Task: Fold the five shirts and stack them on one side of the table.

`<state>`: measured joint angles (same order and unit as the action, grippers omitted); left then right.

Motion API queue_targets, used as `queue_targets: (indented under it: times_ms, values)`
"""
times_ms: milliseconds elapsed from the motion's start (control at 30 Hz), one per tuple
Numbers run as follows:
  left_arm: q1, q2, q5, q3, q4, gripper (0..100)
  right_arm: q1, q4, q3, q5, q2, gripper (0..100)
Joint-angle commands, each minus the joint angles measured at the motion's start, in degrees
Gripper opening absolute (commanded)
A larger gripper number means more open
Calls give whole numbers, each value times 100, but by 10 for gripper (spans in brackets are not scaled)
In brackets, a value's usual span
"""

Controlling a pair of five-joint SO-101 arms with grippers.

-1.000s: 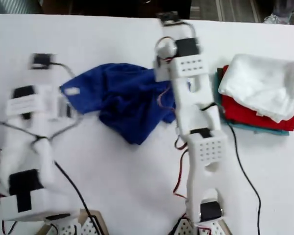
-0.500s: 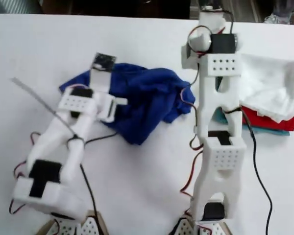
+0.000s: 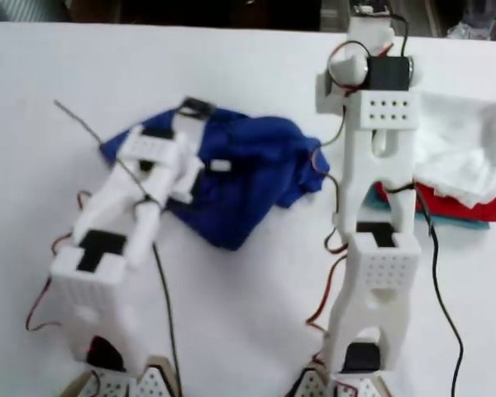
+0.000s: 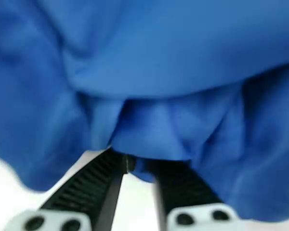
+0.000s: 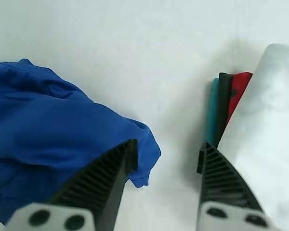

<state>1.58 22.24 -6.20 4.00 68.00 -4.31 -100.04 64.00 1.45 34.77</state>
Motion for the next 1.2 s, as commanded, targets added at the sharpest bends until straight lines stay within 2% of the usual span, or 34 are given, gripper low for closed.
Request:
queue_targets:
  times_ms: [0,233,467,600,733,900,1033,1167]
  values:
    - [-475,-651,-176,-374,422,25,4,-127,141,-18,-338,201]
    - [-1222,-2549,-1697,-365,1582,26,-154,189,167,-44,-66,201]
    - [-2497,-3288,-3077,-356,2963,26,-1077,1138,211,-53,716,204]
    - [-3543,-3270,-3508,-356,3024,26,-1736,1552,167,-369,752,231]
    - [-4387,-3270,-3868,-356,3042,26,-2484,1745,158,-360,989,275]
    - [-5310,-3270,-4211,-356,3068,26,-2835,1930,193,-352,1815,279]
    - [-5530,-3270,-4404,-224,3033,26,-2941,1895,202,9,2448,276]
    - [-5292,-3262,-4378,356,2804,26,-3011,1534,202,440,2756,244]
